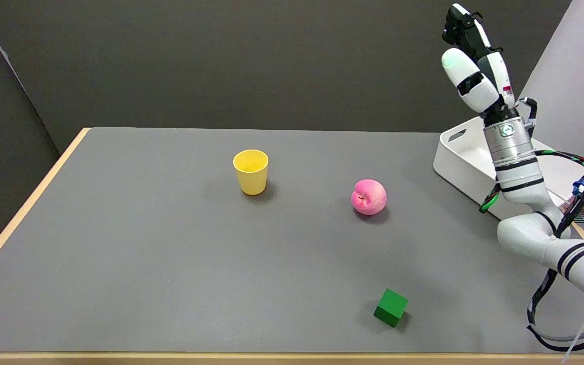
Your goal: Pick up the yellow cup.
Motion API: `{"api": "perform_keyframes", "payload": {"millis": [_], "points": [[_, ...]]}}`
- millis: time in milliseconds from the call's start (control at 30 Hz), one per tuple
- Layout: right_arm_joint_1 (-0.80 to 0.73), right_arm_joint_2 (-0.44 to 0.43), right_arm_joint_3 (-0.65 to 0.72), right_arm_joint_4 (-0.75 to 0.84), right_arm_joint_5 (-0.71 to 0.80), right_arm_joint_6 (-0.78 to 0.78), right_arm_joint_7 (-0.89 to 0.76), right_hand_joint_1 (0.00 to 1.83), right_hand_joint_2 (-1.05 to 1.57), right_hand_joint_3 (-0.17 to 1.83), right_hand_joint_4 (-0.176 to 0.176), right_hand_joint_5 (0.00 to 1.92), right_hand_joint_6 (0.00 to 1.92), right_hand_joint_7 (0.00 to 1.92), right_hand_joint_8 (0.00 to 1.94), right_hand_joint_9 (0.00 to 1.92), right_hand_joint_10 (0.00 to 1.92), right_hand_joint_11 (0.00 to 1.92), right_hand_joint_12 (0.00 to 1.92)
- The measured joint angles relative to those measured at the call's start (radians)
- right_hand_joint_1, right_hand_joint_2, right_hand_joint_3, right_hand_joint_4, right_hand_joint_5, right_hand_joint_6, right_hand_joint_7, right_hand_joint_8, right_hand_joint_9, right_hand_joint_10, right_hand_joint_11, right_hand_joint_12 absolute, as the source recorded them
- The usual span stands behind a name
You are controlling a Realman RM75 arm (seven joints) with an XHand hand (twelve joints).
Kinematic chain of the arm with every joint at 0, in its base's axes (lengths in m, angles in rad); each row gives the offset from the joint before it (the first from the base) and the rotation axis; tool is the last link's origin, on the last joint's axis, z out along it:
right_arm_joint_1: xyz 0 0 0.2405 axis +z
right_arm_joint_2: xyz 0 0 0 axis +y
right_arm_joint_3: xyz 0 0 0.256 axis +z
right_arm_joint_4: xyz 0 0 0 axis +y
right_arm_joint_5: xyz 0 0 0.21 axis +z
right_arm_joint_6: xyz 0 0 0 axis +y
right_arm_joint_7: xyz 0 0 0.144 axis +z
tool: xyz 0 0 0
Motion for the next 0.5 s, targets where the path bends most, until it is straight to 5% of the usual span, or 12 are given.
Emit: {"api": "perform_keyframes", "payload": {"millis": [367, 500], "points": [[0.023, 0.007, -0.002, 0.009, -0.066, -0.036, 0.001, 0.27, 0.72, 0.78, -0.048, 0.09, 0.31, 0.11, 0.24, 0.00, 0.52, 0.00, 0.75], [0.056, 0.009, -0.029, 0.011, -0.106, -0.061, 0.001, 0.27, 0.63, 0.95, -0.048, 0.07, 0.34, 0.09, 0.28, 0.02, 0.46, 0.00, 0.76]]}}
